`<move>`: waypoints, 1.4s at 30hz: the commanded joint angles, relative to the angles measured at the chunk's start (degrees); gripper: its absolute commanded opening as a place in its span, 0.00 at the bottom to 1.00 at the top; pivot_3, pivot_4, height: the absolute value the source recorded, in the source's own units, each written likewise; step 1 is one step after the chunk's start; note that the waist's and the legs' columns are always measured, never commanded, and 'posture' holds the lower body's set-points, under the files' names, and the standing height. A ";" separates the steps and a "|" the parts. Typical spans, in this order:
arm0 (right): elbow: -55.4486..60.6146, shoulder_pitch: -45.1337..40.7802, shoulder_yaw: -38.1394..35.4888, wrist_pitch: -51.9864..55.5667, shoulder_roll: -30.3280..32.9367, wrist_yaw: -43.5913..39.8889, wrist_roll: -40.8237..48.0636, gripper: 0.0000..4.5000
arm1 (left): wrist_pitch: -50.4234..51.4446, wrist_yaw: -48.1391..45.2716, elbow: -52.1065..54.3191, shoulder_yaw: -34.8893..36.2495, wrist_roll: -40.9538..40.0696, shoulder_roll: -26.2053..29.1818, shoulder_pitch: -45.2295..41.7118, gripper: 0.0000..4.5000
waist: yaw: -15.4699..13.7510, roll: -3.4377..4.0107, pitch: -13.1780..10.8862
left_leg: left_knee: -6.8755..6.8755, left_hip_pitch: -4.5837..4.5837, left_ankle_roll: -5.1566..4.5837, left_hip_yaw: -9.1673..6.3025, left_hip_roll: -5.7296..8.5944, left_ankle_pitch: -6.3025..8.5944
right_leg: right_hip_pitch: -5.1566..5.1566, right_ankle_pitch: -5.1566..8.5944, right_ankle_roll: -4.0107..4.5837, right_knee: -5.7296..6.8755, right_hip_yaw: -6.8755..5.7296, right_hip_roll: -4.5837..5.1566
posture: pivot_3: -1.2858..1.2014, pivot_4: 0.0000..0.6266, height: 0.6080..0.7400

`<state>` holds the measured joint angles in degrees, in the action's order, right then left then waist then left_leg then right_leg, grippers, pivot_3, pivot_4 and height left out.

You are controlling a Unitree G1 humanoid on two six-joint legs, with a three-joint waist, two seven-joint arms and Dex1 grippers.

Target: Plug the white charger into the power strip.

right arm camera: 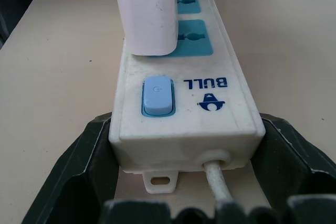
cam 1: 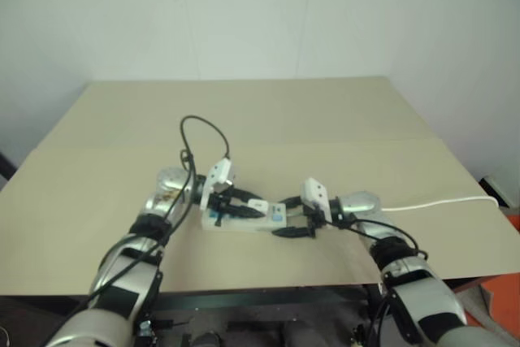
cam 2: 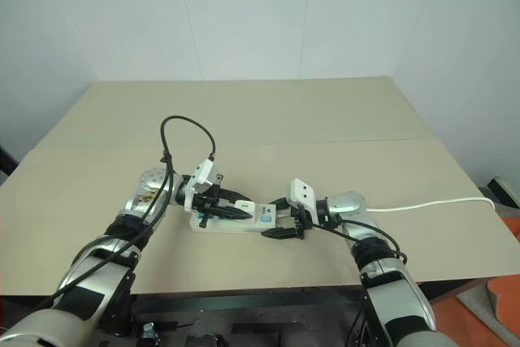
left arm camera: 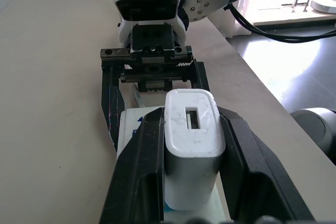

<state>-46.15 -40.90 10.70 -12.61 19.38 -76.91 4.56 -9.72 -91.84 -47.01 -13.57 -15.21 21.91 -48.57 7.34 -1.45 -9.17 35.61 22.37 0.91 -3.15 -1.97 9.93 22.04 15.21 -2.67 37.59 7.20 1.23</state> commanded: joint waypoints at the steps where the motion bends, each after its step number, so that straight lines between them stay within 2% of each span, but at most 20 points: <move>1: -1.48 0.16 1.15 0.37 -0.30 1.12 -1.77 0.76 | 0.52 0.11 -2.43 -2.18 5.13 0.64 1.07 0.24 | -0.01 0.00 0.00 | 0.00 -0.01 0.00 0.00 0.00 0.00 | -0.01 0.00 0.00 0.00 0.00 0.00 | 0.52 0.24 1.00; 12: -1.85 0.00 1.19 0.13 -0.64 0.95 -2.17 0.76 | 1.89 2.76 -5.19 -2.52 8.36 0.72 0.83 0.24 | 0.00 0.00 0.03 | -0.01 -0.22 0.00 -0.02 0.00 0.00 | -0.20 0.01 0.01 0.01 0.00 0.00 | 0.52 0.24 1.00; 17: -1.85 0.06 1.25 0.01 -0.77 0.93 -2.37 0.76 | 4.39 2.99 -5.28 -1.20 7.20 0.20 0.24 0.24 | -0.01 0.00 0.03 | -0.02 -0.39 0.01 -0.03 0.00 0.00 | -0.39 0.03 0.03 -0.01 -0.02 0.00 | 0.52 0.24 1.00; 24: -1.78 0.04 1.18 0.07 -0.83 1.00 -2.31 0.76 | 0.45 0.89 -3.91 -2.96 9.35 1.12 2.12 0.24 | 0.03 0.00 0.03 | -0.04 -0.43 0.01 -0.03 0.00 0.01 | -0.44 0.03 0.04 -0.04 -0.02 0.01 | 0.52 0.24 1.00; 31: -1.65 0.22 1.22 -0.15 -0.88 1.24 -2.41 0.76 | -0.20 1.90 -3.91 -0.21 7.04 0.33 2.34 0.24 | 0.03 -0.01 0.03 | -0.21 -0.51 0.01 -0.02 0.00 0.00 | -0.44 0.04 0.05 -0.07 0.01 0.01 | 0.52 0.24 1.00; 32: -1.62 0.25 1.22 -0.15 -0.89 1.26 -2.42 0.76 | -0.18 2.12 -3.74 0.66 6.32 0.01 2.26 0.40 | 0.07 0.00 0.03 | -0.22 -0.51 0.01 -0.02 0.00 0.00 | -0.44 0.04 0.05 -0.07 0.00 0.00 | 0.52 0.24 1.00; 37: -1.62 0.31 1.13 -0.18 -0.97 1.32 -2.43 0.76 | -1.09 -0.05 -3.75 3.09 4.81 -0.17 1.93 0.73 | 0.19 -0.09 0.02 | -0.38 -0.25 0.01 -0.02 0.00 0.00 | -0.09 0.05 0.07 -0.06 0.04 -0.01 | 0.52 0.24 1.00; 40: -1.63 0.34 1.07 -0.27 -0.98 1.43 -2.45 0.76 | -0.24 -0.66 -1.48 0.90 1.71 2.03 2.38 0.93 | 0.32 -0.10 0.01 | -0.49 -0.22 0.01 0.01 0.00 0.00 | -0.02 0.05 0.07 -0.08 0.07 -0.02 | 0.52 0.24 1.00; 41: -1.58 0.36 1.05 -0.27 -0.98 1.45 -2.44 0.76 | 0.31 -0.66 -0.68 0.13 0.58 2.79 2.50 0.99 | 0.40 -0.10 0.01 | -0.51 -0.20 0.01 0.01 0.00 0.00 | 0.02 0.05 0.08 -0.08 0.08 -0.02 | 0.52 0.24 1.00; 42: -1.51 0.40 1.01 -0.25 -0.97 1.45 -2.41 0.76 | 0.54 -0.66 0.15 -0.62 -0.57 3.74 2.59 0.99 | 0.44 -0.10 0.01 | -0.53 -0.16 0.01 0.00 -0.01 0.00 | 0.07 0.05 0.08 -0.07 0.08 -0.03 | 0.52 0.24 1.00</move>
<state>-46.44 -41.34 10.69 -13.34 18.45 -76.71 3.60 -9.73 -92.10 -48.93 -13.13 -13.27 23.90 -46.38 7.79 -1.56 -9.16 35.07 22.21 0.92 -3.15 -1.98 9.92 22.13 15.26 -2.59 37.51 7.28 1.20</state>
